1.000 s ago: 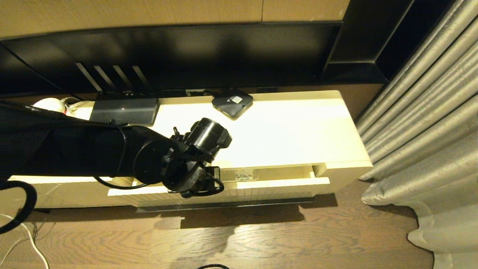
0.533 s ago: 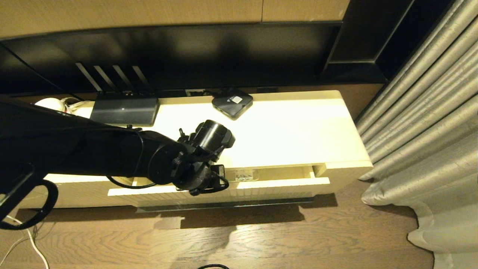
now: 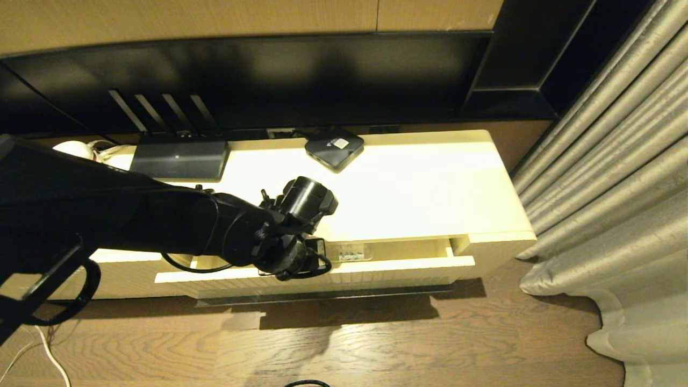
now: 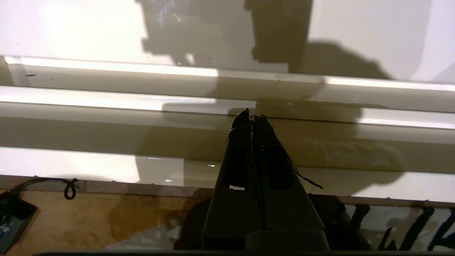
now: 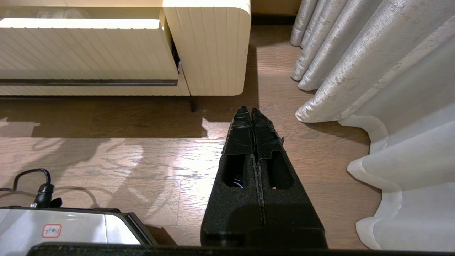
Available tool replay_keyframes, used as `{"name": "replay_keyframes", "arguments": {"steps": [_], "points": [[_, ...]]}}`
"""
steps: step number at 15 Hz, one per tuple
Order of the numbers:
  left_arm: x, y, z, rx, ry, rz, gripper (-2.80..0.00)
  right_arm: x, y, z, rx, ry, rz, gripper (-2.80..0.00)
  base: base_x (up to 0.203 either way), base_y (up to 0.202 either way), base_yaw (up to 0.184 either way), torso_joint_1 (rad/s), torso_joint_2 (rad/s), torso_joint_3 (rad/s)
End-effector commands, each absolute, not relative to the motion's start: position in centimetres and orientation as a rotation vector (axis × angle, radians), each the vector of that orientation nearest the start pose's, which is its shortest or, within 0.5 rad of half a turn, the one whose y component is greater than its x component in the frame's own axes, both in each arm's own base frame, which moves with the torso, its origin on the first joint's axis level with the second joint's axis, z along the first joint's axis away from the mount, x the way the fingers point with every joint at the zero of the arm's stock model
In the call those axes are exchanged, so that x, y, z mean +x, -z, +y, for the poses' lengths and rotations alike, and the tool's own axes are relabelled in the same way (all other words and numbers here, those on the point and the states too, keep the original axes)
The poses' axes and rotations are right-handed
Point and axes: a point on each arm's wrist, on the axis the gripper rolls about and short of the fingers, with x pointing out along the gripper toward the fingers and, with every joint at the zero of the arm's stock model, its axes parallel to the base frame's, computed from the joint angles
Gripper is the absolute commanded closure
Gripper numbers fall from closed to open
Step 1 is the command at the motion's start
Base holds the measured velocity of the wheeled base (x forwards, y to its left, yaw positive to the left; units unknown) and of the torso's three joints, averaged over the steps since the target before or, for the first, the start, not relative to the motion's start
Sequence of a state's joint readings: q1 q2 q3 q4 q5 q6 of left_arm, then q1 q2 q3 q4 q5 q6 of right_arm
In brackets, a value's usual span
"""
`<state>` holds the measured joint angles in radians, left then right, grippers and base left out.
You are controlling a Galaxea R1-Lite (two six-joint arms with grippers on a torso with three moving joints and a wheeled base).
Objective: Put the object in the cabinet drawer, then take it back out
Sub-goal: Open the drawer
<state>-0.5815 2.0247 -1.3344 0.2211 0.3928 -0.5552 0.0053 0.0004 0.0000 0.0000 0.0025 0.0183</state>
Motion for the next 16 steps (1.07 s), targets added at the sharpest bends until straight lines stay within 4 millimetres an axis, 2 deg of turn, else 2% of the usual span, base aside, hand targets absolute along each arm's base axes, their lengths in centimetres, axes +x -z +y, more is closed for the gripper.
{"name": "replay_keyframes", "arguments": {"steps": [1, 8, 16], "points": [[31.7, -13.5, -19.8, -0.093, -0.056, 0.836, 0.0, -2.3, -7.6, 0.0, 0.018, -0.009, 0.002, 0.0, 0.0, 0.0, 0.0, 0.0, 0.0, 0.0], [29.8, -12.5, -19.1, -0.106, -0.045, 0.953, 0.0, -2.3, -7.6, 0.0, 0.018, -0.009, 0.002, 0.0, 0.0, 0.0, 0.0, 0.0, 0.0, 0.0], [28.0, -10.8, -20.4, -0.107, -0.011, 1.032, 0.0, -2.3, -7.6, 0.0, 0.018, -0.009, 0.002, 0.0, 0.0, 0.0, 0.0, 0.0, 0.0, 0.0]]}}
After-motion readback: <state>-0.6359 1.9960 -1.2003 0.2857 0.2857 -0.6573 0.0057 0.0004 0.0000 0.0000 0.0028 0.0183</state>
